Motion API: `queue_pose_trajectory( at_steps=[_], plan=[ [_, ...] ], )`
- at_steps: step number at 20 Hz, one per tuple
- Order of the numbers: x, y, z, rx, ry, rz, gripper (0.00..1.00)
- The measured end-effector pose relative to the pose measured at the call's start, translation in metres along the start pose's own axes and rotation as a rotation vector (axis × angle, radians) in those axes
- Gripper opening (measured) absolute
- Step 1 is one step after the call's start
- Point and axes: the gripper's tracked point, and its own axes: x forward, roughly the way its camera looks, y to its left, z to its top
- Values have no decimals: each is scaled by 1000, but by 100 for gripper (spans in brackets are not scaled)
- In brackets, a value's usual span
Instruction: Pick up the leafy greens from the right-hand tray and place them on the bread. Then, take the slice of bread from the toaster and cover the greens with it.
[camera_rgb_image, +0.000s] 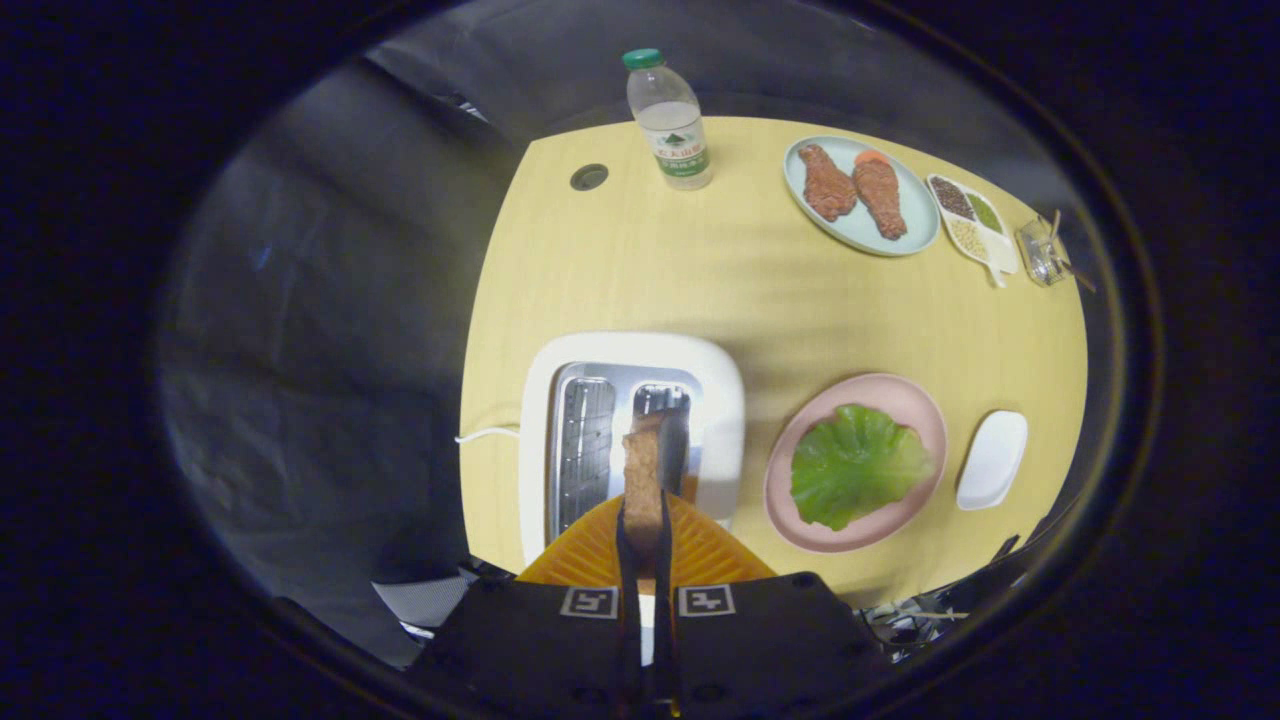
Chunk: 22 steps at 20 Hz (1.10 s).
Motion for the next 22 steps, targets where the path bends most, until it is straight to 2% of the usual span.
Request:
queue_pose_trajectory(
  at_steps=[10, 13, 16, 19, 22],
  plan=[
    [-81, -19, 0, 105, -50, 229, 8],
    [-110, -39, 8, 106, -116, 326, 8],
    [-131, -63, 12, 186, -147, 467, 8],
    [-124, -92, 1, 160, -140, 534, 8],
    [-89, -132, -12, 67, -151, 505, 8]
  ],
)
